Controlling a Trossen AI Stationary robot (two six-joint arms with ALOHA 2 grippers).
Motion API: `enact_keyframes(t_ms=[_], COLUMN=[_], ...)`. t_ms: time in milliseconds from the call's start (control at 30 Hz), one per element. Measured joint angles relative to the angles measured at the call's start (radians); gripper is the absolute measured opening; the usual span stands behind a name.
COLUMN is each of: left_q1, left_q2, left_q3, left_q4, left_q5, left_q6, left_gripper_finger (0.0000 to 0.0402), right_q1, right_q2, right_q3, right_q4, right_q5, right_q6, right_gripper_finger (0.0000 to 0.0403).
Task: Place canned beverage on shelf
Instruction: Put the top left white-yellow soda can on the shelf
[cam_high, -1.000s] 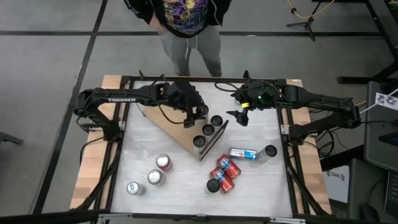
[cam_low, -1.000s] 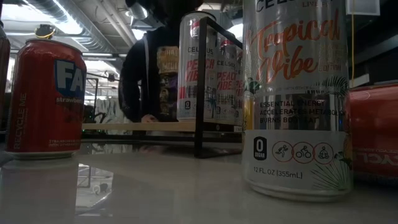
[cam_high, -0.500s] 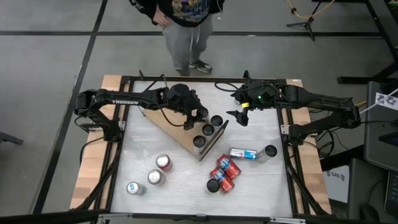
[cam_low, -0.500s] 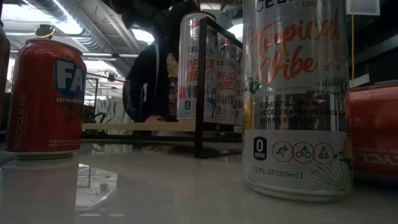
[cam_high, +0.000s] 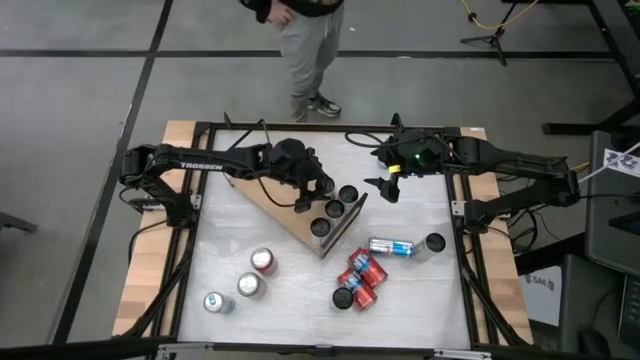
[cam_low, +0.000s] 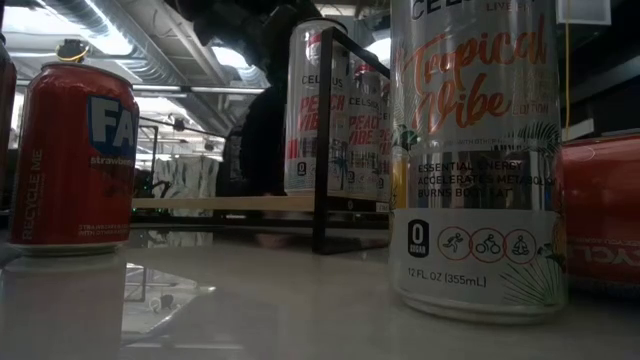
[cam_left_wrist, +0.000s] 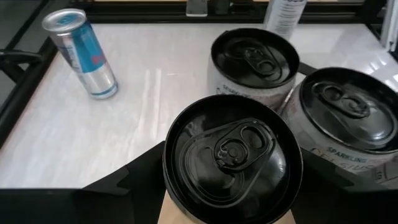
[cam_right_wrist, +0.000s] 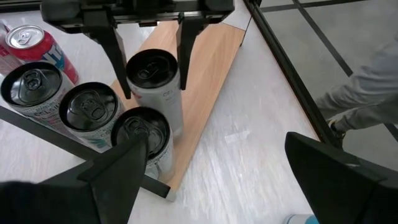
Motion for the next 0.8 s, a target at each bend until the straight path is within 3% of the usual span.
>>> enact_keyframes(t_ms=[800], left_q1=[-0.005], left_q2=[0.028], left_q3=[0.003], left_q4=[0.014], left_q5=[-0.011], left_q6=[-0.019], left_gripper_finger=[0.0261], right_q1=[0.0], right_q2=[0.0], right_q3=[0.0], right_q4=[0.0], right_q5=[-0.002], right_q6=[0.0], right_gripper_finger=[0.0374])
